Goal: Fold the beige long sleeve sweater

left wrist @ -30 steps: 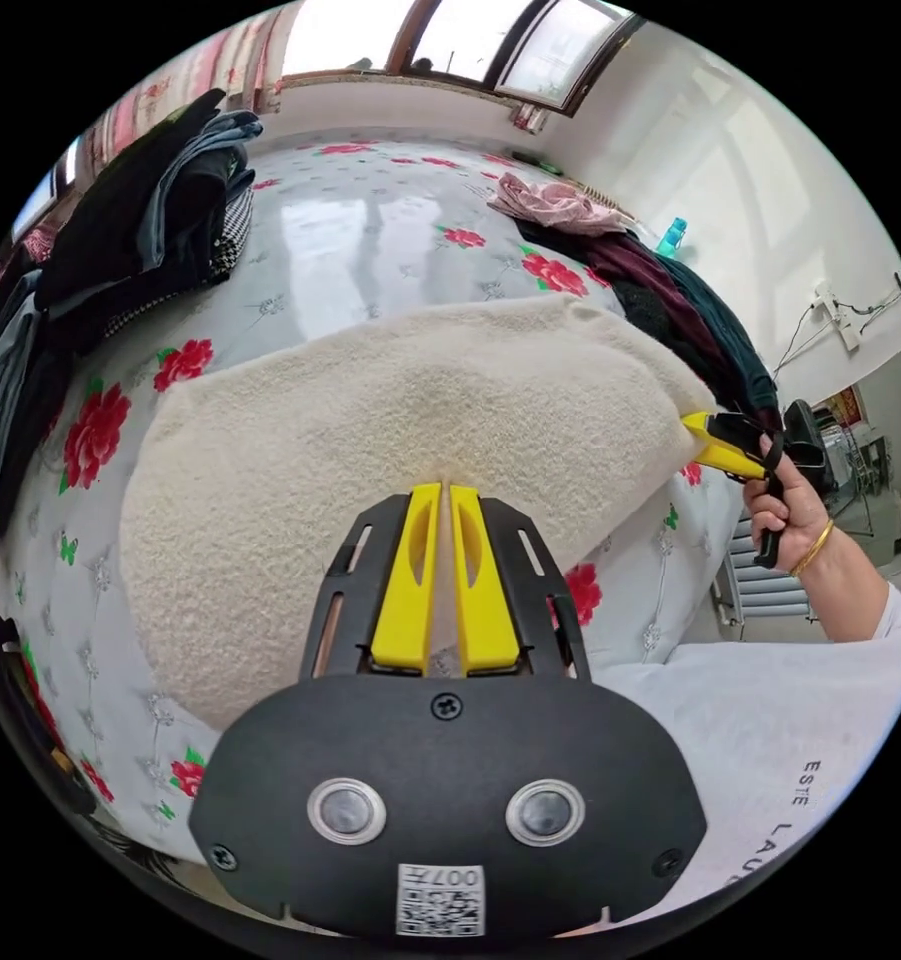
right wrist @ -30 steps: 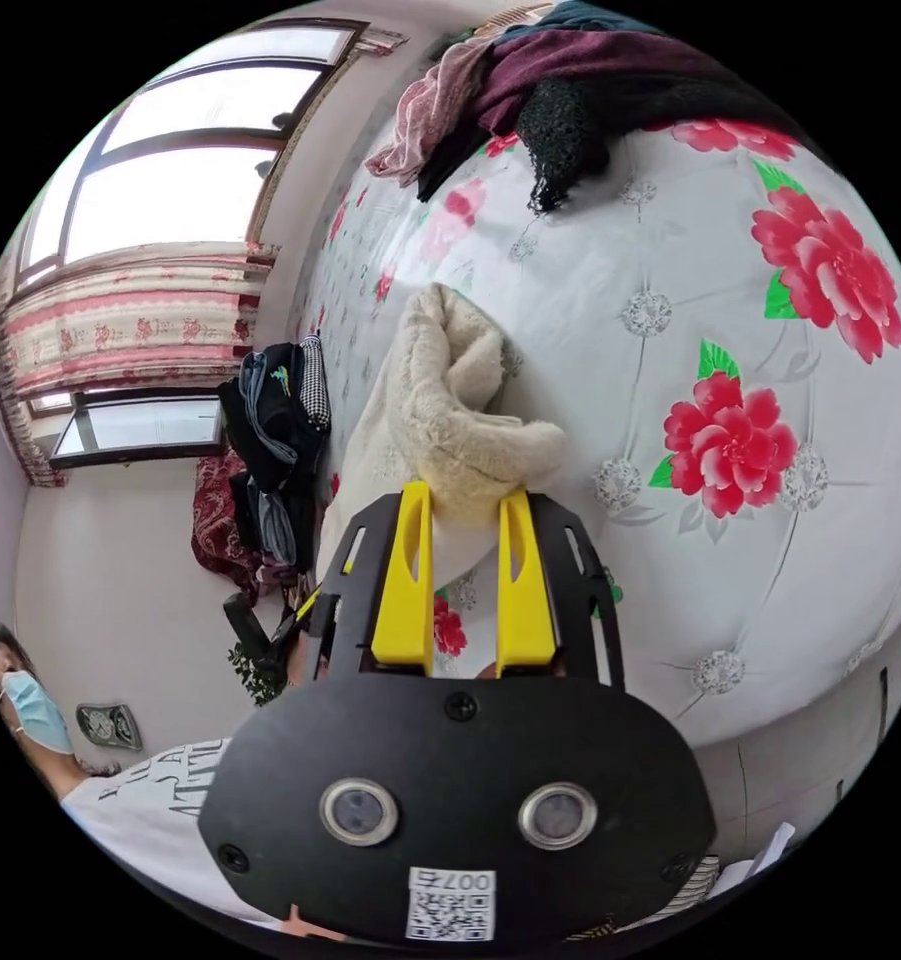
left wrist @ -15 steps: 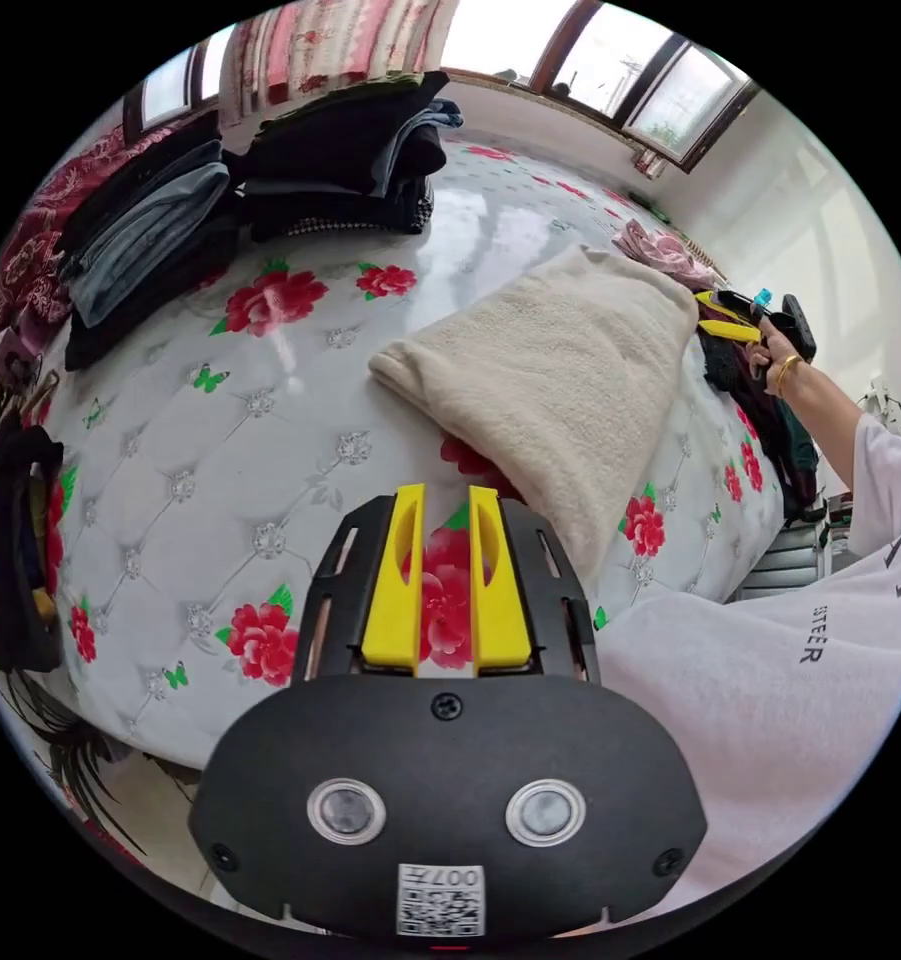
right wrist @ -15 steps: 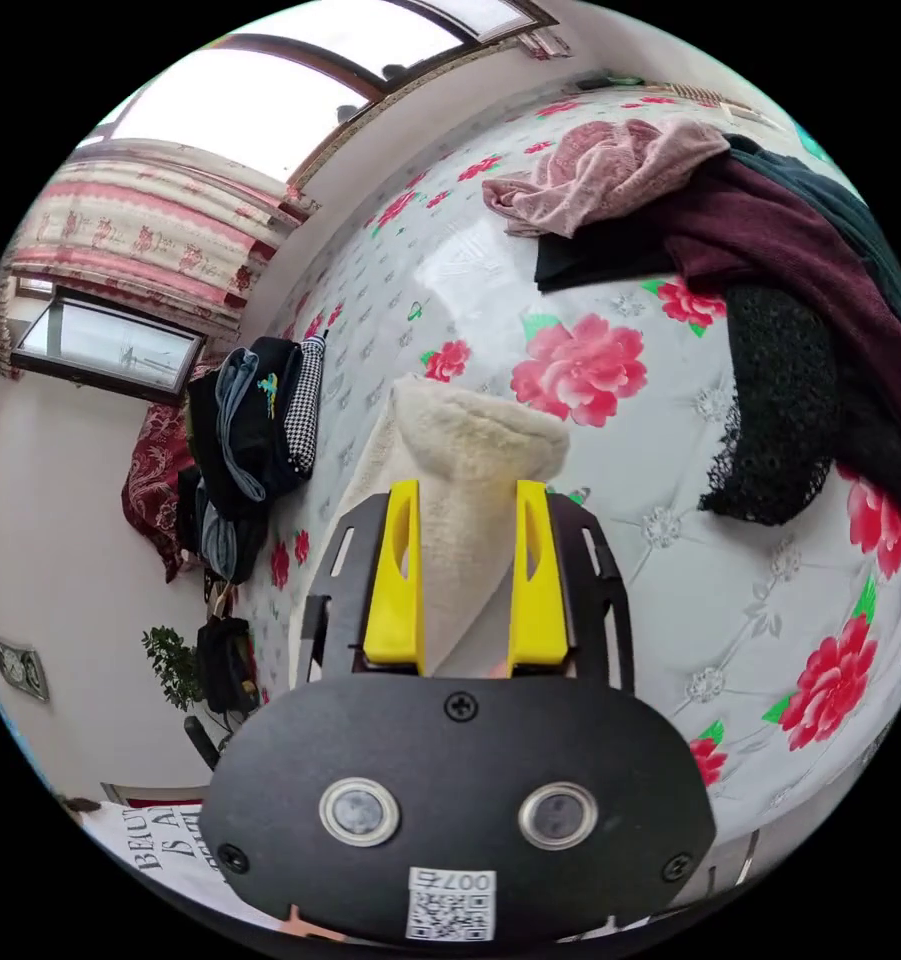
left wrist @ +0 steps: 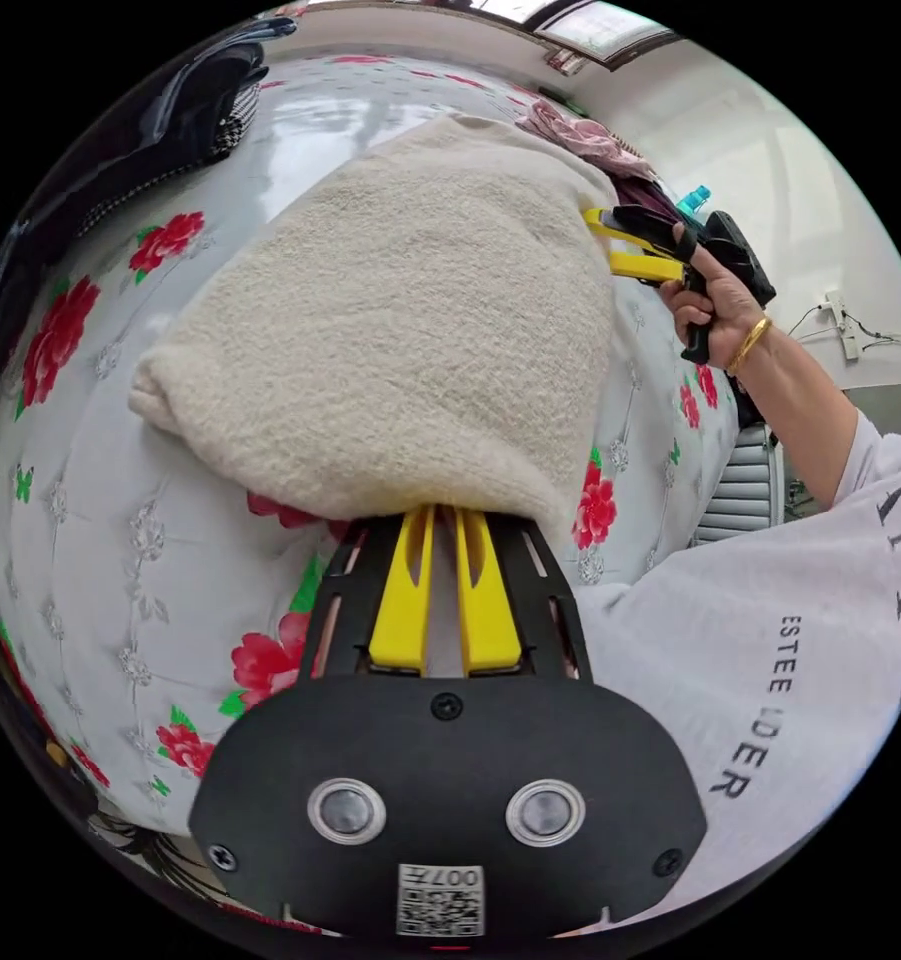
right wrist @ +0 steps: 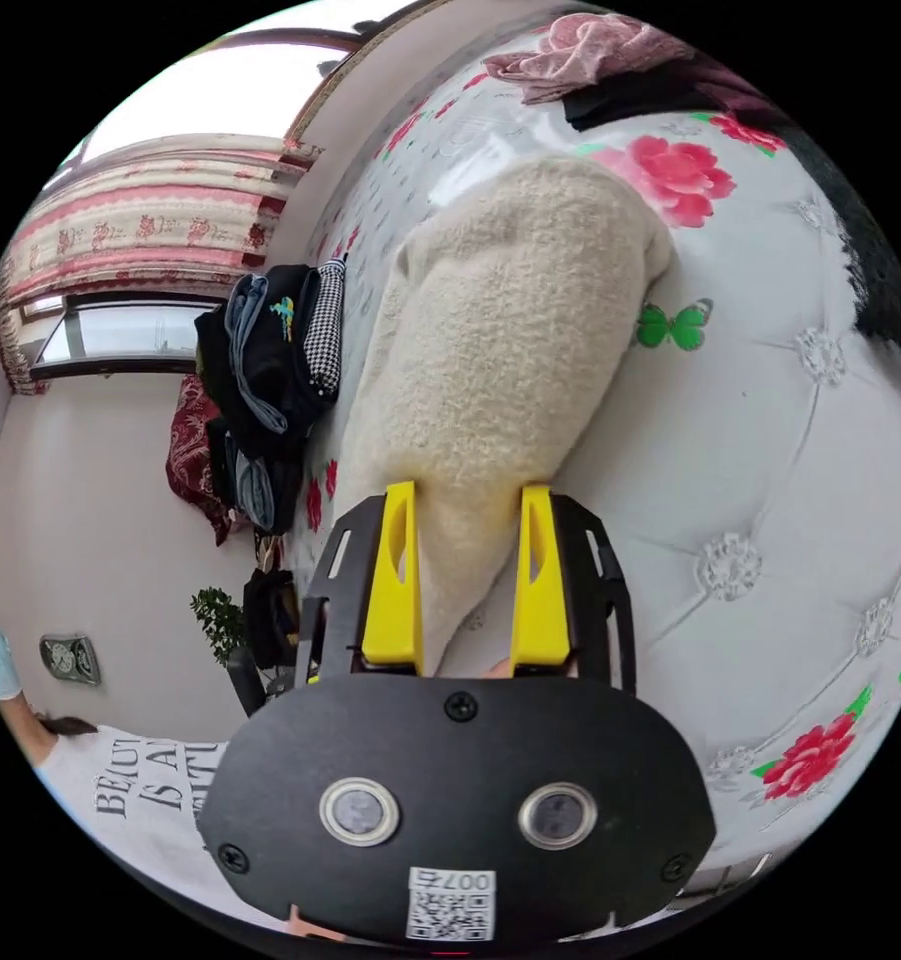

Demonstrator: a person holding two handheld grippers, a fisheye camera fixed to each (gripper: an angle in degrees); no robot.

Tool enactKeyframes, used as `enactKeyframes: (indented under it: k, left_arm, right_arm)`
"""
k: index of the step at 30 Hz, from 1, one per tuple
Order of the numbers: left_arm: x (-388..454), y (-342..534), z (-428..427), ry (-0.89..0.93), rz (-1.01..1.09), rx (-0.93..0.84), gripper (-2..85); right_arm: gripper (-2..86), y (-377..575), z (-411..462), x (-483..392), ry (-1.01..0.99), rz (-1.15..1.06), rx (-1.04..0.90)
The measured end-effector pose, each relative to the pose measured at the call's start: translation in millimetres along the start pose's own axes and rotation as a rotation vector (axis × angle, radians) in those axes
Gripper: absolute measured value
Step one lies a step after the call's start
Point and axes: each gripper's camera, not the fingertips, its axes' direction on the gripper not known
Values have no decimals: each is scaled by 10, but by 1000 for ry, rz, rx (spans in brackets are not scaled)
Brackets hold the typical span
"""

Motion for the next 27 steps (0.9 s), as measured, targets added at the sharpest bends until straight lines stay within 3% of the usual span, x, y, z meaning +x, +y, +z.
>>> enactKeyframes:
  k: [4,8,14,18,22,24,27]
  left_arm:
    - [-103,-645,-24,-36,-8,32,4]
    - [-376,-1921,-80,-66,-58,112,0]
    - [-460,-3515,14,-130,49,182,31]
    - [-240,-3245,129,-205,155,179,64]
    - [-63,-2357,220,-249,182,164,62]
    - [44,-1774,217,-281,162,118,59]
    - [157,-1319,213,-306,142,46,56]
  right_arm:
    - [124,-706,257,-330,89,-76,62]
    - [123,-1725,467,-599,87,-93,156]
    - [122,-3252,549,-1306,214,-206,231]
    - [122,-3029,331,-1454,220,-347,245]
    - [121,-1875,335,-1110,416,-500,92]
    - [121,-1271,228,-867,496,-493,51]
    - [120,-428,-318,-432,629,-374,134]
